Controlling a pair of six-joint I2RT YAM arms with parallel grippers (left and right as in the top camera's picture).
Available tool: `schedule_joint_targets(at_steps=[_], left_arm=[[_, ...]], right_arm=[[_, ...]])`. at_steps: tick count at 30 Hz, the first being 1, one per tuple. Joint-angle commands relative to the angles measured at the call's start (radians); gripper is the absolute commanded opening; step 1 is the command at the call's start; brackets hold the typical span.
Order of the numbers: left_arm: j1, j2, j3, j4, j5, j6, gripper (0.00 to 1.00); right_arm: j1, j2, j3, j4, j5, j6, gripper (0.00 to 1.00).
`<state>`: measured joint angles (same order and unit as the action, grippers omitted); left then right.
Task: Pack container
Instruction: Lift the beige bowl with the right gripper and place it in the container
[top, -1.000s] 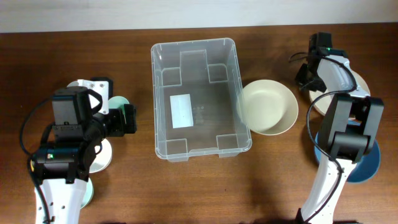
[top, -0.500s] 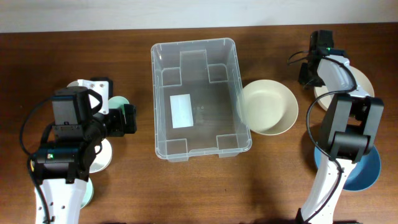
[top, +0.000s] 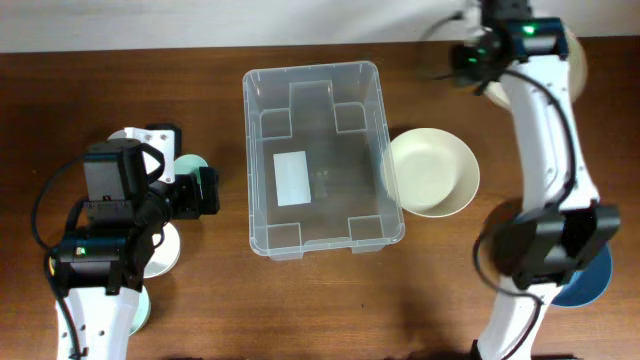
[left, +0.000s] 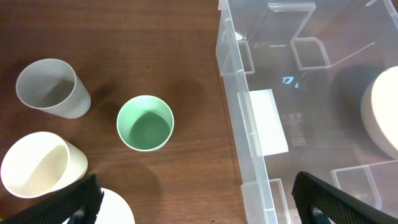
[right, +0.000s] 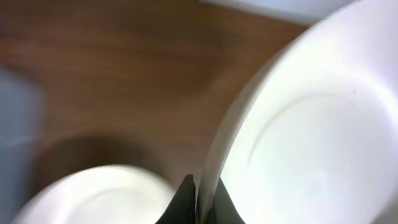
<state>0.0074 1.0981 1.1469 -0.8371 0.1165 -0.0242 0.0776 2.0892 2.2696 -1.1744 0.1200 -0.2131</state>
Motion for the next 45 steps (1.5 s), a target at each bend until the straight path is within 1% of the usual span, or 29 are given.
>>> schedule_joint_targets(at_steps=[1, 4, 6, 7, 13, 17, 20, 23, 27, 30, 31, 32, 33, 38, 41, 43, 45], left_arm=[[0.0, 0.002, 0.017, 0.003, -0.001, -0.01, 1.0], [0.0, 0.002, 0.017, 0.0, -0.003, -0.01, 1.0], [0.0, 0.002, 0.017, -0.002, -0.01, -0.01, 0.99], [0.0, 0.002, 0.017, -0.002, -0.012, -0.01, 1.0], [0.0, 0.002, 0.017, -0.001, -0.012, -0.01, 1.0], [0.0, 0.002, 0.017, -0.002, -0.065, -0.01, 0.99], [0.011, 0.002, 0.024, -0.01, -0.087, -0.01, 1.0], [0.089, 0.008, 0.089, -0.063, -0.087, -0.01, 1.0], [0.252, 0.027, 0.18, -0.095, -0.086, -0.01, 0.99], [0.298, 0.035, 0.181, -0.1, -0.086, -0.01, 0.99], [0.298, 0.037, 0.181, -0.1, -0.086, -0.01, 0.99], [0.296, 0.038, 0.181, -0.1, -0.085, -0.01, 0.99], [0.296, 0.039, 0.181, -0.1, -0.083, -0.01, 0.99], [0.296, 0.04, 0.181, -0.1, -0.083, -0.01, 0.99], [0.296, 0.04, 0.181, -0.1, -0.082, -0.01, 0.99], [0.296, 0.04, 0.181, -0.1, -0.079, -0.01, 0.99], [0.296, 0.04, 0.181, -0.1, -0.076, -0.01, 1.0]], right_arm=[[0.145, -0.019, 0.056, -0.053, -0.192, -0.238, 0.04], [0.264, -0.018, 0.054, -0.069, -0.272, -0.344, 0.04], [0.312, -0.018, 0.047, -0.071, -0.282, -0.38, 0.04], [0.383, -0.018, 0.036, -0.071, -0.283, -0.426, 0.04], [0.519, 0.01, -0.022, -0.079, -0.285, -0.543, 0.04], [0.543, 0.045, -0.103, -0.065, -0.291, -0.543, 0.04], [0.543, 0.063, -0.19, -0.01, -0.294, -0.543, 0.04], [0.542, 0.063, -0.267, 0.064, -0.293, -0.543, 0.04], [0.542, 0.063, -0.321, 0.153, -0.293, -0.543, 0.04], [0.54, 0.063, -0.36, 0.222, -0.293, -0.542, 0.04], [0.537, 0.063, -0.366, 0.229, -0.293, -0.541, 0.06], [0.535, 0.063, -0.368, 0.23, -0.293, -0.539, 0.16], [0.531, 0.063, -0.368, 0.229, -0.293, -0.537, 0.2], [0.512, 0.062, -0.368, 0.225, -0.292, -0.509, 0.23], [0.503, 0.036, -0.362, 0.216, -0.292, -0.436, 0.24], [0.503, -0.008, -0.33, 0.196, -0.29, -0.405, 0.28], [0.502, -0.071, -0.274, 0.186, -0.235, -0.335, 0.29]])
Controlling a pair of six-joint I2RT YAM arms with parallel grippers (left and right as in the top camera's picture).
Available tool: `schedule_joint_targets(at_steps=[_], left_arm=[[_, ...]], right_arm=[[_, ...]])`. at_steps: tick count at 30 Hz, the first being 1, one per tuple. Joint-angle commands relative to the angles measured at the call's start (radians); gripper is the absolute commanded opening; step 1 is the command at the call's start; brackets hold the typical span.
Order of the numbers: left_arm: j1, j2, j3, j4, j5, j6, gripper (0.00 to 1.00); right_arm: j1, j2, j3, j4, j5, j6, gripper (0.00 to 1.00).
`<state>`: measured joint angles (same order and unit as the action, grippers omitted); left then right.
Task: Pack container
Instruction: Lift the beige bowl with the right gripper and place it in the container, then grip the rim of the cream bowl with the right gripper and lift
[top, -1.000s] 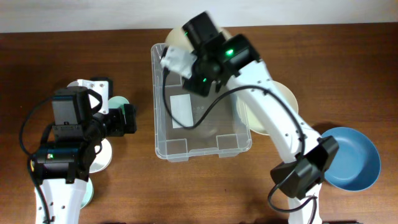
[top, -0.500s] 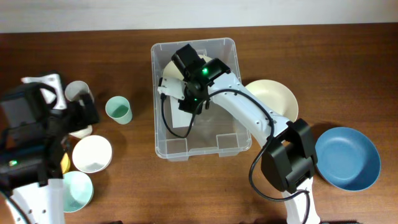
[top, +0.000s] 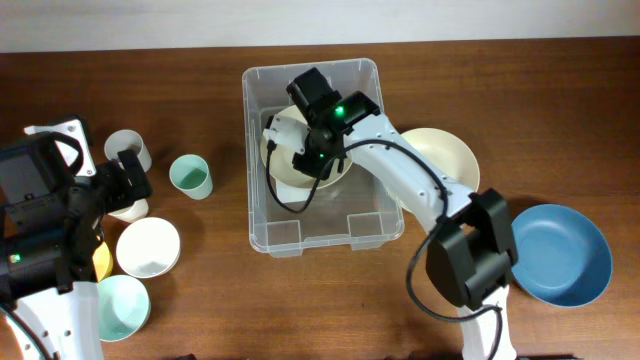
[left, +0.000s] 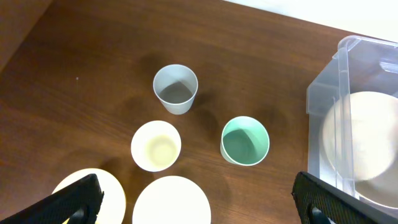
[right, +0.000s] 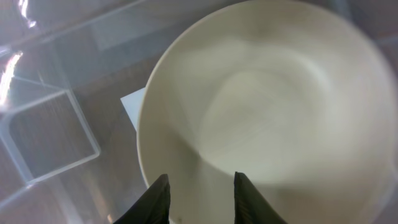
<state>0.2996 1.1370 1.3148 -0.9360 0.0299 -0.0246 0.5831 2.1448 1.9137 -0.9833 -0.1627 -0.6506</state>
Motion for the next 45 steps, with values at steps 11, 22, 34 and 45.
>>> schedule_joint_targets(at_steps=[11, 22, 34, 45], left_arm=[[0.004, 0.001, 0.013, 0.0, 0.011, -0.01, 0.99], [0.004, 0.001, 0.013, -0.001, 0.011, -0.01, 1.0], [0.005, 0.001, 0.013, -0.001, 0.03, -0.01, 0.99], [0.005, 0.001, 0.013, 0.0, 0.03, -0.01, 0.99]], right_arm=[[-0.348, -0.339, 0.161, -0.24, 0.28, 1.139, 0.53], [-0.7, -0.265, -0.128, -0.224, 0.151, 0.985, 0.81], [-0.814, -0.195, -0.531, 0.125, -0.126, 0.758, 0.84], [-0.816, -0.156, -0.597, 0.248, -0.237, 0.734, 0.62]])
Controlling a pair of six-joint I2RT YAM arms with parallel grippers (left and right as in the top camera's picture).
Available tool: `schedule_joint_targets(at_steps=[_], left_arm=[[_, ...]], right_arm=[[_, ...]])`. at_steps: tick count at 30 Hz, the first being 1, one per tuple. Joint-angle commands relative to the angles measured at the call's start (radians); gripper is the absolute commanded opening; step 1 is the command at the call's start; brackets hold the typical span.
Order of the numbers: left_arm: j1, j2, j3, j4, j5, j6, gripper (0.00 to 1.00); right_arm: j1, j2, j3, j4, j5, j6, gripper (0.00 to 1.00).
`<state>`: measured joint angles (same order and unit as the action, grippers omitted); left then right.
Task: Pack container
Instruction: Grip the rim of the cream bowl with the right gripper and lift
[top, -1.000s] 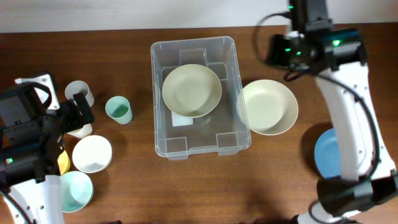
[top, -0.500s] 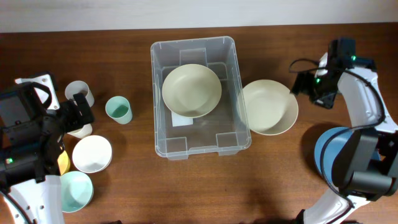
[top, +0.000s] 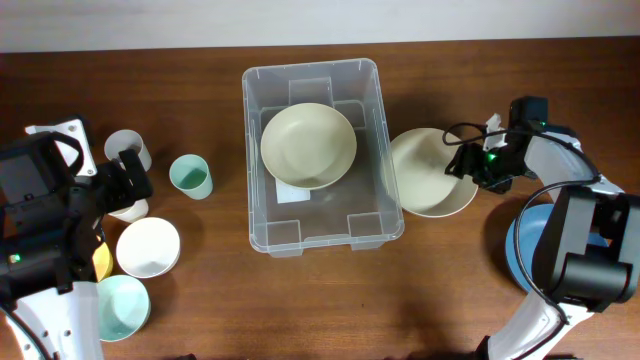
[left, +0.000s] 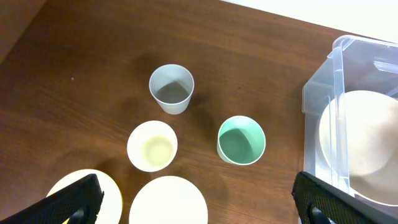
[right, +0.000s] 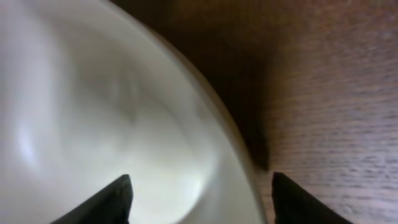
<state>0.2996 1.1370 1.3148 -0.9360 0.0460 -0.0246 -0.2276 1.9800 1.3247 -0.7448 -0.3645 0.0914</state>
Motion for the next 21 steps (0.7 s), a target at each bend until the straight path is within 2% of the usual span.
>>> schedule_joint_targets(at_steps=[1, 3, 16, 17, 20, 21], left_arm=[[0.005, 0.001, 0.013, -0.001, 0.014, -0.01, 1.0], [0.005, 0.001, 0.013, -0.001, 0.014, -0.01, 0.99], [0.004, 0.001, 0.013, -0.001, 0.014, -0.01, 0.99], [0.004, 0.001, 0.013, -0.001, 0.014, -0.01, 0.99], [0.004, 0.001, 0.013, -0.001, 0.014, -0.01, 1.0], [0.004, 0.001, 0.013, -0.001, 0.014, -0.01, 0.99]], right_arm=[[-0.008, 0.009, -0.008, 0.01, -0.035, -0.005, 0.57], [-0.019, 0.009, -0.008, 0.009, -0.035, -0.005, 0.53], [-0.055, 0.01, -0.09, 0.054, -0.025, -0.006, 0.52], [-0.055, 0.01, -0.09, 0.055, -0.025, -0.006, 0.49], [-0.055, 0.009, -0.09, 0.055, -0.025, -0.006, 0.27], [-0.055, 0.01, -0.09, 0.055, -0.025, -0.006, 0.22]])
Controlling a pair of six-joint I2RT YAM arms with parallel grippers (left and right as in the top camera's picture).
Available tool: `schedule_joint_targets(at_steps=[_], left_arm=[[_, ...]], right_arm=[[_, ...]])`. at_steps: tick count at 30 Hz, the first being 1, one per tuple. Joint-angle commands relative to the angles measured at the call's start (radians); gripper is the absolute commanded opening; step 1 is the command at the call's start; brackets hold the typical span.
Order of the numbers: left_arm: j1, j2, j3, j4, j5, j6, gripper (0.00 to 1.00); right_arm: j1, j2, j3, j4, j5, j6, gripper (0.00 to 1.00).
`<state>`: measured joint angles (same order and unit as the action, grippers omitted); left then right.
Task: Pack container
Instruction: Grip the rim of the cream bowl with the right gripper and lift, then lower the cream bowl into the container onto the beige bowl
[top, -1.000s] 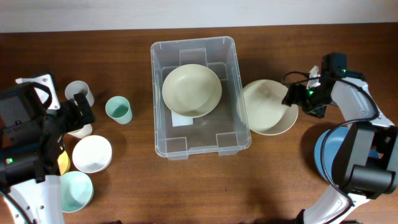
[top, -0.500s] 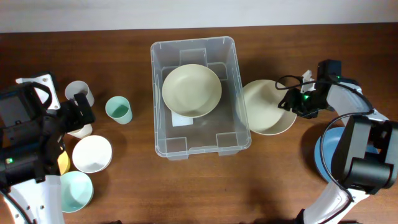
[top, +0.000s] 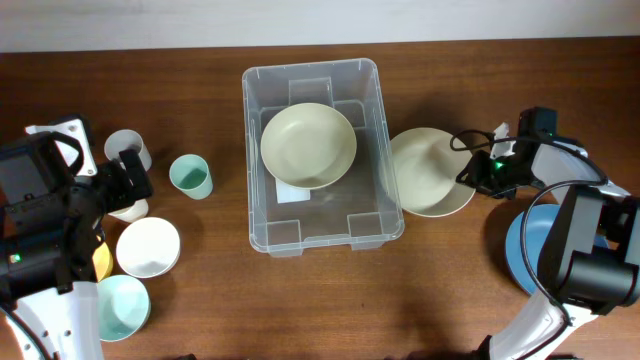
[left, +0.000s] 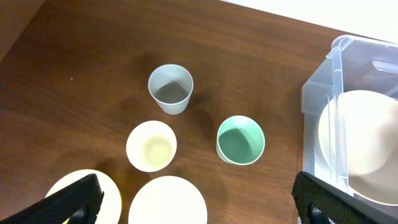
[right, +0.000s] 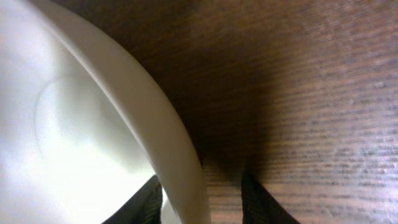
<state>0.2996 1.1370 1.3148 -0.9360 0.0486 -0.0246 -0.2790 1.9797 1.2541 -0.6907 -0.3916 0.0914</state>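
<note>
The clear plastic container (top: 262, 232) stands mid-table with one cream bowl (top: 308, 145) inside it. A second cream bowl (top: 428, 172) lies on the table just right of the container. My right gripper (top: 478, 178) is at this bowl's right rim. In the right wrist view the gripper (right: 200, 202) straddles the rim (right: 180, 155), one finger inside the bowl and one outside over the wood. It is open, with a gap showing on the outer side. My left gripper (left: 198, 204) hangs wide open and empty above the cups at the far left.
At the left stand a grey cup (left: 170, 89), a green cup (left: 240, 139), a cream cup (left: 151, 145), a white bowl (left: 166, 202) and a pale green bowl (top: 120, 305). A blue plate (top: 520, 262) lies at the right, partly under my right arm.
The right gripper's fingers stand closer together around the second bowl's rim than before, and the gripper sits slightly farther right. The left arm has not moved.
First the container was empty, my right gripper was shut on a cream bowl at the back right, and my left gripper was beside the container. Then the right gripper was in the container with that bowl, the left back over the cups. That bowl stayed; the right gripper now straddles the second bowl's rim.
</note>
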Motion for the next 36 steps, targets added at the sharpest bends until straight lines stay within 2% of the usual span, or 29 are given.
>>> schedule_joint_targets(at_steps=[1, 8, 15, 18, 20, 28, 32, 36], left_arm=[[0.004, 0.001, 0.013, -0.001, 0.012, -0.01, 0.99], [0.004, 0.001, 0.013, -0.001, 0.012, -0.01, 0.99], [0.005, 0.001, 0.013, -0.001, 0.012, -0.01, 0.99], [0.004, 0.001, 0.013, -0.001, 0.012, -0.01, 0.99], [0.004, 0.001, 0.013, -0.001, 0.012, -0.01, 0.99], [0.005, 0.001, 0.013, -0.001, 0.012, -0.01, 0.99], [0.004, 0.001, 0.013, -0.001, 0.013, -0.01, 0.99], [0.004, 0.001, 0.013, -0.001, 0.016, -0.01, 0.99]], right_arm=[[-0.003, 0.01, -0.019, 0.0, 0.002, -0.006, 0.17], [-0.004, 0.01, -0.019, 0.0, 0.002, -0.005, 0.04], [-0.006, 0.009, -0.018, 0.03, -0.003, 0.045, 0.04], [-0.023, -0.004, -0.009, 0.064, -0.087, 0.048, 0.04], [-0.045, -0.037, 0.026, 0.062, -0.137, 0.053, 0.04], [-0.047, -0.249, 0.179, -0.035, -0.119, 0.06, 0.04], [0.018, -0.33, 0.284, -0.142, -0.042, 0.06, 0.04], [0.152, -0.369, 0.436, -0.215, 0.016, 0.114, 0.04]])
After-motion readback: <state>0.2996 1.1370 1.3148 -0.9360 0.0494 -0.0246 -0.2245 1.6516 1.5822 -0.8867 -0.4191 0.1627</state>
